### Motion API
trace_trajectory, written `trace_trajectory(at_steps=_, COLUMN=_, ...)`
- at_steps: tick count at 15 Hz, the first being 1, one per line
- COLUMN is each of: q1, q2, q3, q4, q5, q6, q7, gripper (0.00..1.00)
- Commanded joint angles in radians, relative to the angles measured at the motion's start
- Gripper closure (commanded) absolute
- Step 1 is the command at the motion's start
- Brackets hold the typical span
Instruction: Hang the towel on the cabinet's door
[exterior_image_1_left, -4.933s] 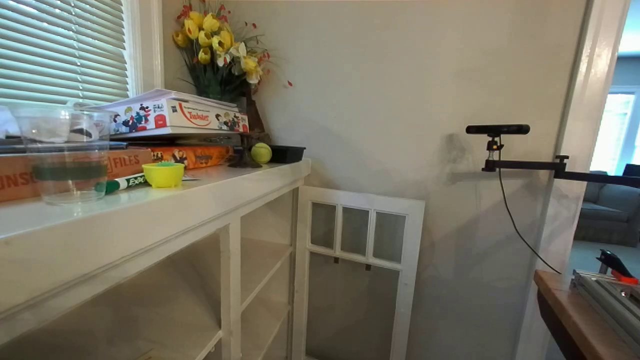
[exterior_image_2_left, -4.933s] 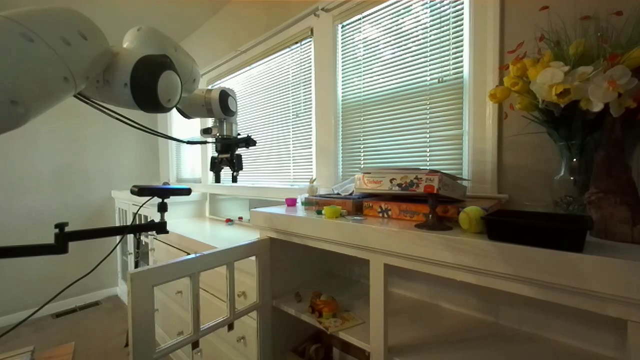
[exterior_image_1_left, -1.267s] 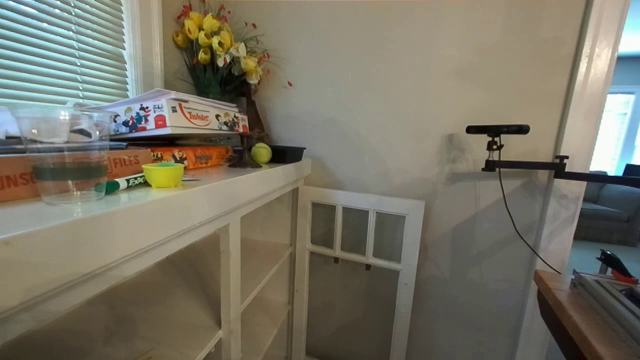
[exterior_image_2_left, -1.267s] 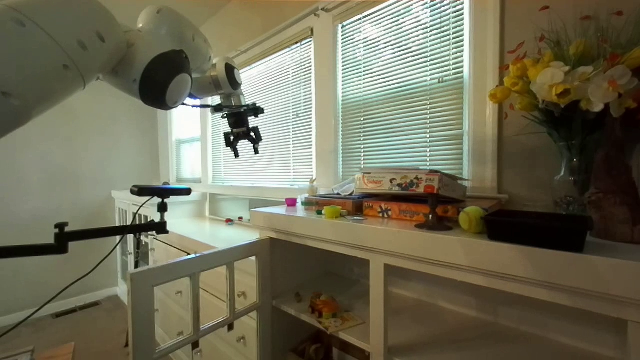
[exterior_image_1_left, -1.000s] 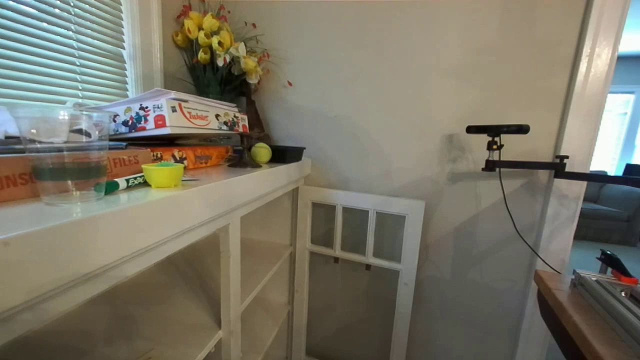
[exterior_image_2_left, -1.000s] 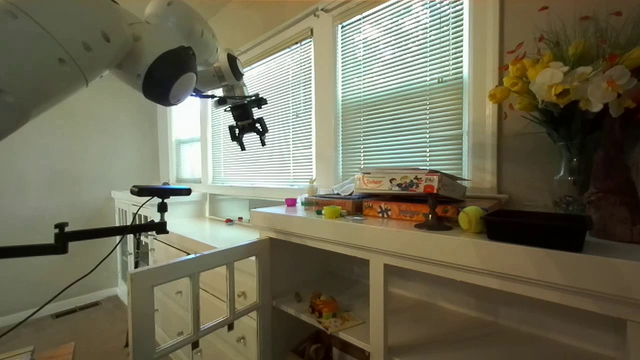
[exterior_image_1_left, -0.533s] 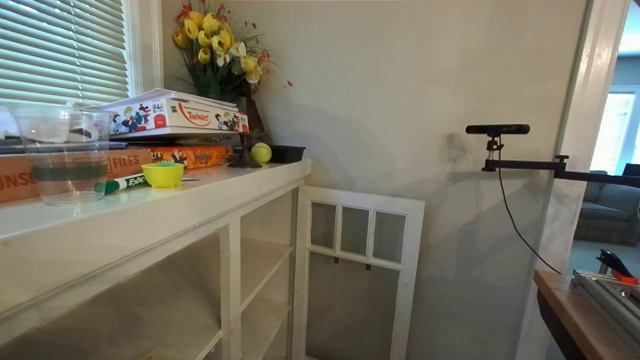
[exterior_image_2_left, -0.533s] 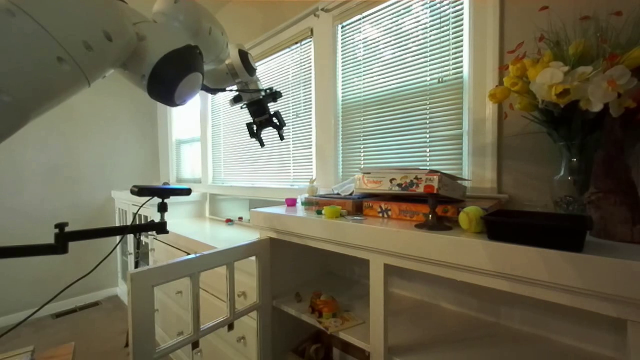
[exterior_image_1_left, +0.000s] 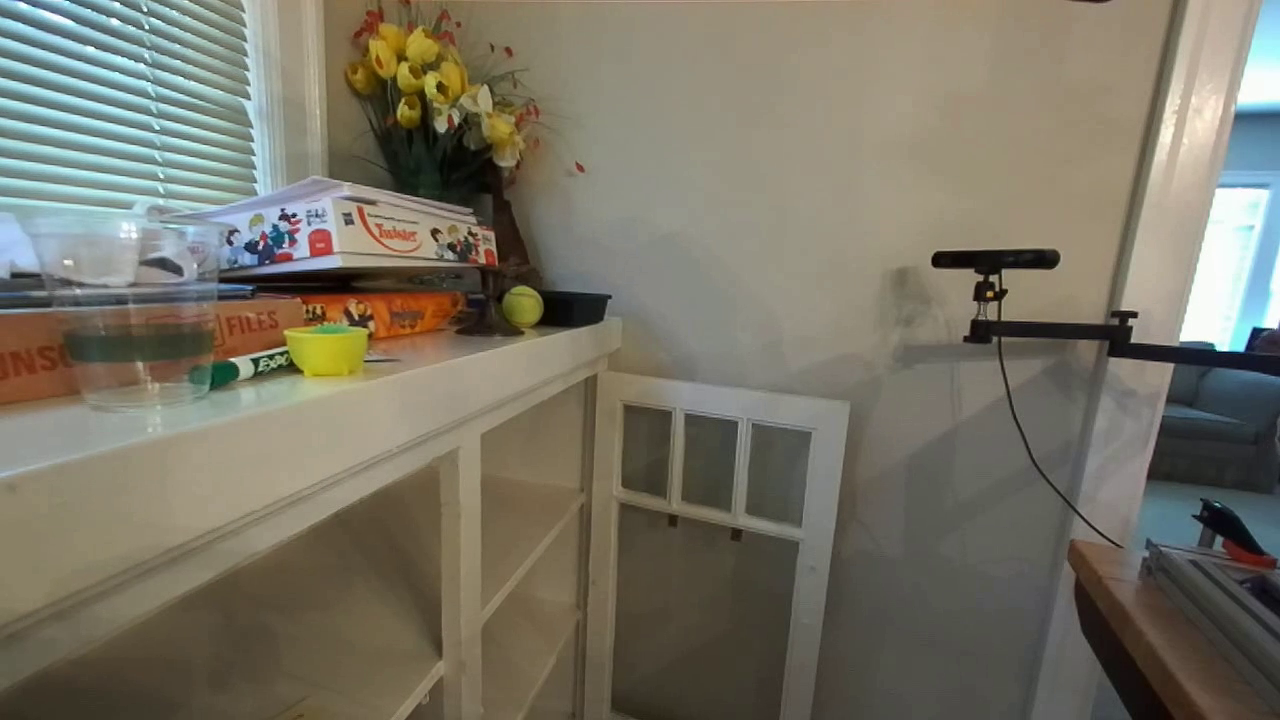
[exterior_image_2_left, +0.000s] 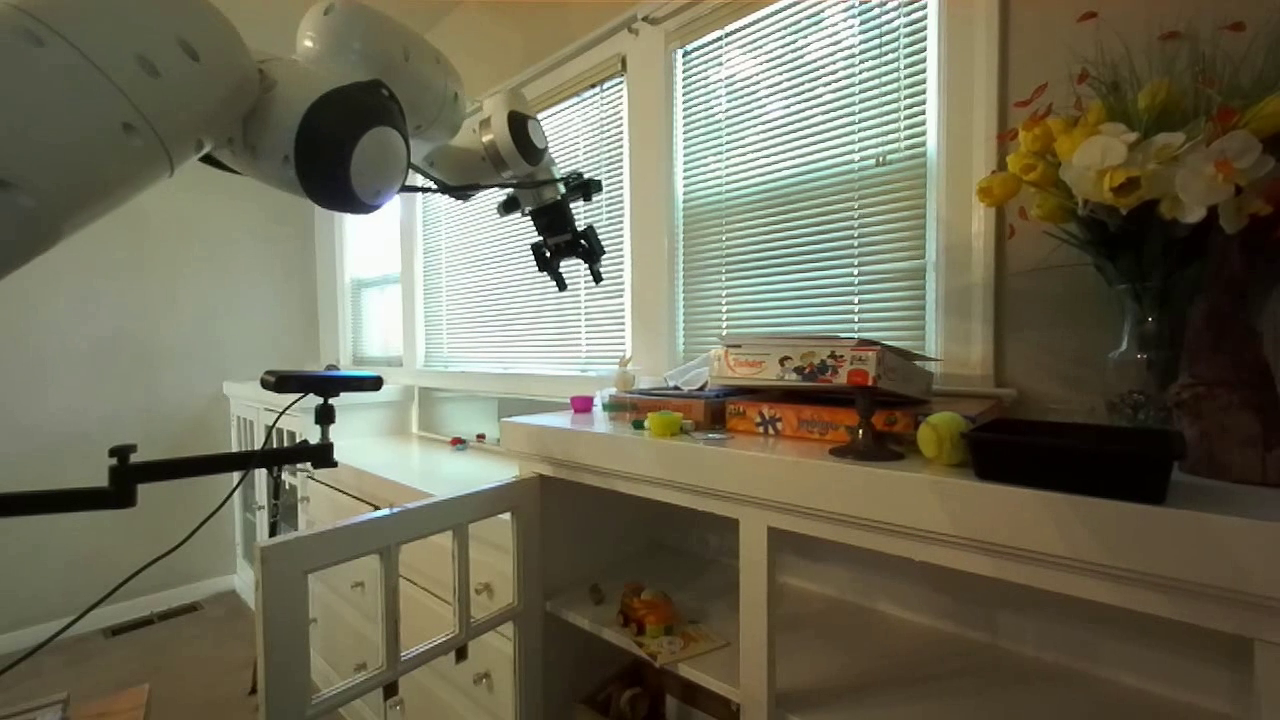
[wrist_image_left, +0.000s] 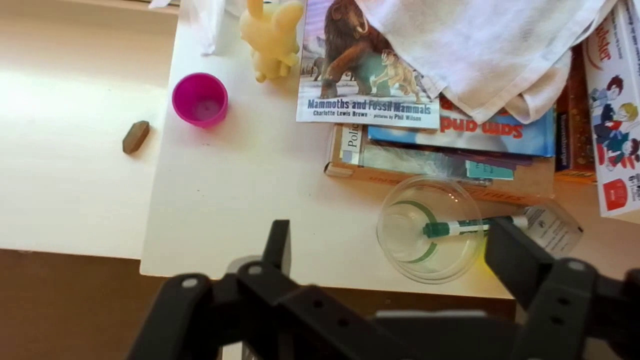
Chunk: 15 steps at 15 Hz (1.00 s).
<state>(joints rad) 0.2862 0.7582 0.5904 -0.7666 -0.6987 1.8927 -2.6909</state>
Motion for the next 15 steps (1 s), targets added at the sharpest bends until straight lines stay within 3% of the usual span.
trace_trajectory(at_steps=1, q1=0.085, q2=0.027, q3=-0.178, q4=0.093, q5=0.198, q6=0.034, q7=-0.029, gripper=0.00)
trace_trajectory(at_steps=4, q1=0.135, q2=0.045, q3=-0.322, q4=0.131, q5=0.255, q6=0.049, q7=-0.009, gripper=0.00)
trace_trajectory(at_steps=7, q1=0.159, q2=0.067, q3=-0.395, q4=0.169, q5=0.283, q6=0.048, q7=-0.034, gripper=0.00)
trace_trajectory(at_steps=11, q1=0.169, q2=0.110, q3=-0.446, q4=0.216, q5=0.301, q6=0.057, q7=-0.034, gripper=0.00)
trace_trajectory(at_steps=14, q1=0.150, q2=0.140, q3=-0.442, q4=0.241, q5=0.361, q6=0.031, q7=-0.032, gripper=0.00)
trace_trajectory(at_steps=15, q1=0.149, q2=0.086, q3=-0.433, q4=0.158, q5=0.303, q6=0.041, q7=-0.002, gripper=0.00)
